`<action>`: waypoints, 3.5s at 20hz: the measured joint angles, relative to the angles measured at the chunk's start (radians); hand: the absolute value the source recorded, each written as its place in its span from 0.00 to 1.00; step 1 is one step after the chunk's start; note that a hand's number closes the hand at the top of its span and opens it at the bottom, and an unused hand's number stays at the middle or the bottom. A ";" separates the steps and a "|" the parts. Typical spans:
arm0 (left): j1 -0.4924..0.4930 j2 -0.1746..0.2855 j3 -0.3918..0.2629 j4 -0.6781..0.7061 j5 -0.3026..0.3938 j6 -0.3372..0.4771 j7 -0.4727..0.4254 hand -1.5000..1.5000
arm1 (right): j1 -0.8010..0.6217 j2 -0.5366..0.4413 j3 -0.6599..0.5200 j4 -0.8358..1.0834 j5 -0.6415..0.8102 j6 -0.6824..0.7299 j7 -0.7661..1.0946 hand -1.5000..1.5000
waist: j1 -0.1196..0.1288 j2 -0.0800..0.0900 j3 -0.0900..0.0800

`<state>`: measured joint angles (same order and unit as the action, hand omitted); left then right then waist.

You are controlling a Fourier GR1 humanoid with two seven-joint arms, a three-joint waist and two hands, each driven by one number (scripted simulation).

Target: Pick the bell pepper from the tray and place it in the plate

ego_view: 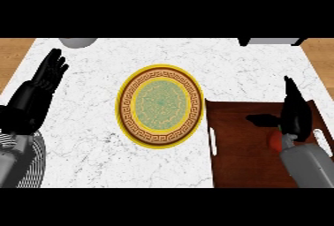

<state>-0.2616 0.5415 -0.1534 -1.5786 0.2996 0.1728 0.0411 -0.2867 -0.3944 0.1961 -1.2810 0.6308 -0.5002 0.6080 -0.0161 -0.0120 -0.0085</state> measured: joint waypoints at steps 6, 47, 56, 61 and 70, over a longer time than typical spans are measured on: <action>-0.004 0.000 0.006 0.002 -0.004 -0.003 0.005 0.50 | -0.069 -0.043 0.044 -0.049 -0.034 0.357 0.328 0.00 | 0.005 0.002 0.002; -0.018 -0.124 0.110 -0.008 -0.117 -0.106 0.047 0.50 | 0.046 0.008 -0.091 0.078 0.026 0.658 0.411 1.00 | 0.017 0.011 0.006; 0.004 -0.140 0.129 -0.015 -0.139 -0.108 0.057 0.50 | 0.194 0.023 -0.010 -0.100 0.229 0.501 0.414 1.00 | -0.004 -0.004 -0.003; 0.033 -0.126 0.155 -0.017 -0.135 -0.108 0.054 0.50 | 0.459 0.077 0.104 -0.348 0.393 0.413 0.449 1.00 | -0.046 -0.016 -0.006; 0.051 -0.125 0.161 -0.039 -0.136 -0.120 0.045 0.50 | 0.789 0.166 0.365 -0.795 0.807 0.361 0.487 1.00 | -0.031 -0.004 0.003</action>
<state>-0.2101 0.4162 0.0077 -1.6181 0.1637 0.0532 0.0865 0.5019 -0.2282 0.5613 -2.0759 1.4381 -0.1395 1.0954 -0.0470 -0.0158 -0.0051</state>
